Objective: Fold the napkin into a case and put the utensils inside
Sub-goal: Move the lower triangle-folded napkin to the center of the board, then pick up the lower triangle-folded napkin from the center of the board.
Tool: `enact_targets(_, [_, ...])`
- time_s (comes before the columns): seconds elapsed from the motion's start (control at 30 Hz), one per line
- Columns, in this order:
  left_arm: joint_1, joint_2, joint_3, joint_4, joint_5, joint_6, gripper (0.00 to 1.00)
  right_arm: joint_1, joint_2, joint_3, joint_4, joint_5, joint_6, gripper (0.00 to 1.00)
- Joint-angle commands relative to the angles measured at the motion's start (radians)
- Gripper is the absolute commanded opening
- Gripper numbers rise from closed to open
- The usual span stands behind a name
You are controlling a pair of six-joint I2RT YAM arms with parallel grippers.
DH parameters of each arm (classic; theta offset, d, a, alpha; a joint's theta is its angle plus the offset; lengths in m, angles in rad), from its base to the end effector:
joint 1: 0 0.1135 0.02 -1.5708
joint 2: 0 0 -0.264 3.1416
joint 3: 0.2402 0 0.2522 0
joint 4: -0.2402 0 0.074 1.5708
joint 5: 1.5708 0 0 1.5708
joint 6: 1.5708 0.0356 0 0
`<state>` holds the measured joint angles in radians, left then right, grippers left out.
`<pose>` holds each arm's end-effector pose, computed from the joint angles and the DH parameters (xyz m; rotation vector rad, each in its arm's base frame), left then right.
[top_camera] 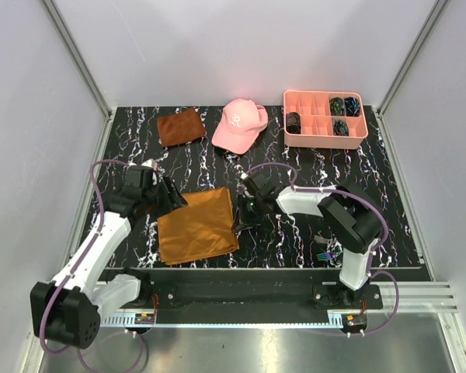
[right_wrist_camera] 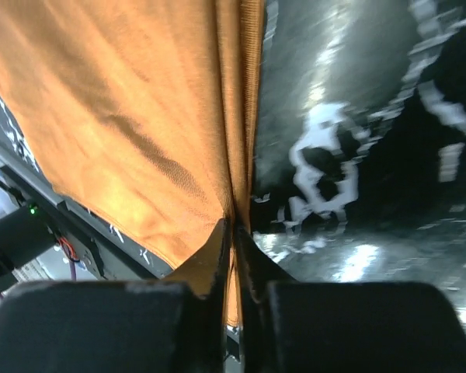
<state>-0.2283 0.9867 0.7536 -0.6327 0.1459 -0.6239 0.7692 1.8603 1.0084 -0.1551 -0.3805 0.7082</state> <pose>0.1911 -0.0497 0.2523 -0.4259 2.4675 -0.5471 0.2488 0.2592 0.1312 -0.2433 2.8156 0.9520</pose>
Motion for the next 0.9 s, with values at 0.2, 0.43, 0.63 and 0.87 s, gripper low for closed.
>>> enact_targets(0.2, [0.107,0.21,0.081,0.157,0.207,0.026,0.66,-0.198,-0.059,-0.09,-0.118,0.14,-0.254,0.0])
enact_targets(0.43, [0.145,0.311,0.059,0.248,0.305,-0.02,0.59,-0.215,-0.131,0.01,-0.322,0.32,-0.365,0.09])
enact_targets(0.63, [0.184,0.236,0.036,0.202,0.241,-0.048,0.55,-0.179,-0.265,0.134,-0.506,0.501,-0.316,0.54])
enact_targets(0.87, [0.198,0.044,0.113,-0.067,-0.194,-0.151,0.55,0.098,-0.164,0.335,-0.597,0.532,-0.167,0.72])
